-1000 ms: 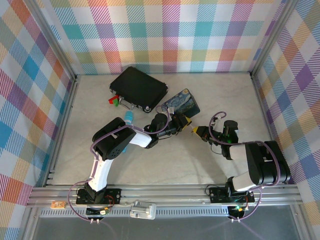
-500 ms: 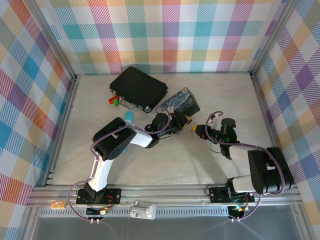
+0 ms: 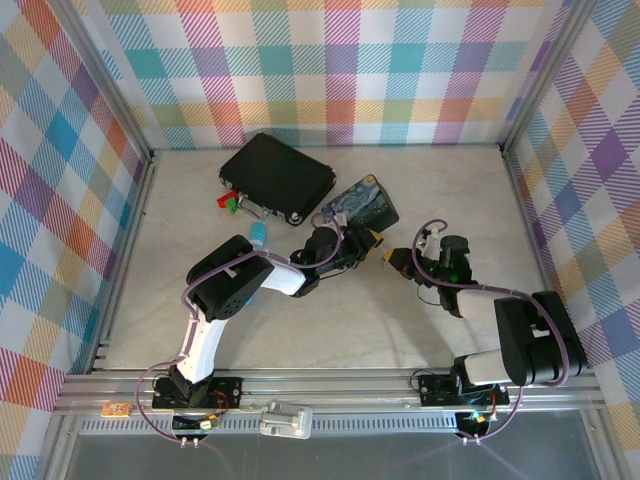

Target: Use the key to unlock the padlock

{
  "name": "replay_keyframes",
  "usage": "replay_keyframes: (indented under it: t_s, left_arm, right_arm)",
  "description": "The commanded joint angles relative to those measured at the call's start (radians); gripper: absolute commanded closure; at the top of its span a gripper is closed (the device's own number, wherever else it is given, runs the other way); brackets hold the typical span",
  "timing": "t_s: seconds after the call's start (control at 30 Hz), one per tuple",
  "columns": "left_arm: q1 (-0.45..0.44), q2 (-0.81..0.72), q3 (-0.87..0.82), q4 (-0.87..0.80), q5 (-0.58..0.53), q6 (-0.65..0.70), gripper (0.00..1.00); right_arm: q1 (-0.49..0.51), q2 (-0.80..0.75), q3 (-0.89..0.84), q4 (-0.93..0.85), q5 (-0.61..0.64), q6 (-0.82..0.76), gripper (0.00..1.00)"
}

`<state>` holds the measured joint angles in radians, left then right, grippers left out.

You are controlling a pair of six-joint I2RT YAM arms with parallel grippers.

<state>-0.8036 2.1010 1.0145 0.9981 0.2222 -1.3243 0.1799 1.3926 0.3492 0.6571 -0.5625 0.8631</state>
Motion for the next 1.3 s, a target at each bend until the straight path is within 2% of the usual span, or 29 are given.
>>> replay_keyframes:
  t_s: [0.0,0.3,0.6,0.87,0.97,1.17,1.27]
  left_arm:
    - [-0.054,-0.006,0.006,0.084,0.093,-0.026,1.0]
    - [-0.055,-0.009,0.001,0.11,0.113,-0.019,1.0]
    - [-0.055,-0.018,-0.017,0.127,0.115,-0.013,1.0]
    - [-0.053,-0.024,-0.036,0.144,0.118,-0.005,1.0]
    - [-0.042,-0.011,-0.027,0.166,0.135,0.023,1.0]
    - [-0.026,0.033,0.007,0.226,0.2,0.124,1.0]
    - [-0.024,0.073,0.021,0.273,0.2,0.119,1.0]
  right_arm:
    - [0.008,0.016,0.047,0.132,-0.034,0.138,1.0]
    - [-0.037,0.027,0.05,0.15,-0.077,0.214,1.0]
    - [-0.054,0.102,0.076,0.199,-0.123,0.31,1.0]
    - [-0.055,0.137,0.058,0.228,-0.096,0.318,1.0]
    - [-0.058,0.162,0.05,0.303,-0.123,0.417,1.0]
    - [-0.069,0.205,0.057,0.474,-0.182,0.766,1.0]
    - [-0.069,0.276,0.037,0.706,-0.158,1.019,1.0]
